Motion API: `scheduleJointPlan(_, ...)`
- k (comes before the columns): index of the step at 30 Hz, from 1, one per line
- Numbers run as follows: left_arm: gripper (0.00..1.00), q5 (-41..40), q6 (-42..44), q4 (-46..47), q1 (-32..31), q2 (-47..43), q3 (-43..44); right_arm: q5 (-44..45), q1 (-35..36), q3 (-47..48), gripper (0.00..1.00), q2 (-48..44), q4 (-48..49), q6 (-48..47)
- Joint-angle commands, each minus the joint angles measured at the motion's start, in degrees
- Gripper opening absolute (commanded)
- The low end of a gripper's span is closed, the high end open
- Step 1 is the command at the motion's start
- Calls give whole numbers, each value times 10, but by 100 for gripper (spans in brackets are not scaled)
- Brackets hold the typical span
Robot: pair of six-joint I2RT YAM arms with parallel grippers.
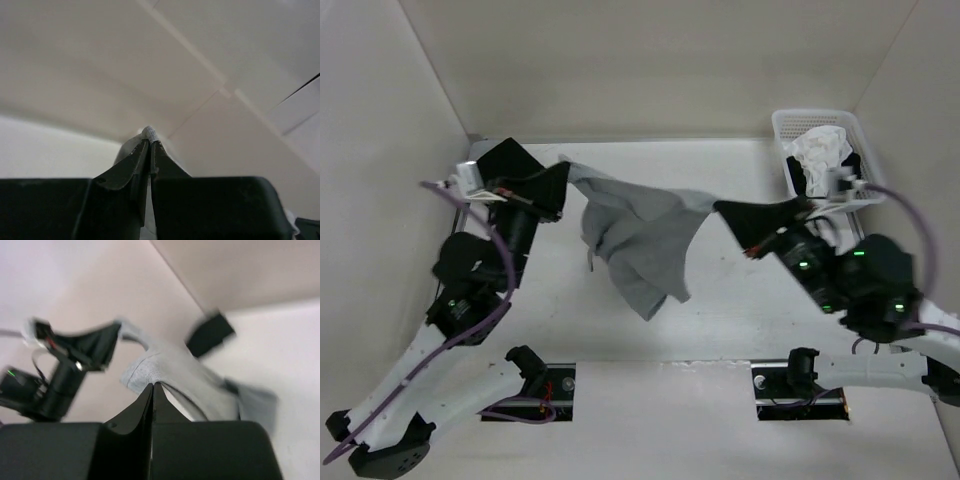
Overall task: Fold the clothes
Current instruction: Flatten the tank top out
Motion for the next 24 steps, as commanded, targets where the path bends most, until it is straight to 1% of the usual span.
scheduleJointPlan(1, 0, -82, 96, 19, -36, -2, 111, 79, 51, 133, 0, 5, -15, -167)
scheduleJointPlan(4, 0, -96, 156, 34, -70, 19, 208, 111, 102, 263, 0, 48, -15, -246)
scheduleJointPlan(7, 0, -96, 183, 29, -94, 37, 268, 124, 155, 334, 0, 74, -12, -282)
scheduleJointPlan(9, 0, -97, 196, 28, -108, 39, 288, 138, 196, 347, 0, 84, 1, -302)
scheduleJointPlan(11, 0, -97, 201, 32, -112, 33, 290, 168, 241, 345, 0, 87, 25, -334)
scheduleJointPlan(14, 0, -98, 202, 37, -101, 24, 276, 228, 318, 328, 0, 93, 127, -446)
scheduleJointPlan(15, 1, -97, 202, 41, -98, 25, 270, 237, 329, 315, 0, 93, 160, -474)
scheduleJointPlan(16, 1, -96, 202, 45, -95, 29, 260, 242, 332, 298, 0, 92, 189, -496)
scheduleJointPlan(17, 1, -98, 203, 49, -94, 32, 244, 245, 318, 270, 1, 89, 216, -510)
scheduleJointPlan(19, 2, -106, 208, 66, -87, 35, 198, 245, 267, 194, 2, 80, 245, -499)
scheduleJointPlan(21, 2, -103, 203, 89, -78, 31, 147, 223, 223, 106, 3, 79, 246, -439)
scheduleJointPlan(23, 2, -103, 194, 103, -81, 28, 101, 168, 179, 24, 5, 94, 230, -355)
scheduleJointPlan(24, 2, -104, 191, 105, -83, 28, 93, 140, 162, -7, 5, 105, 222, -315)
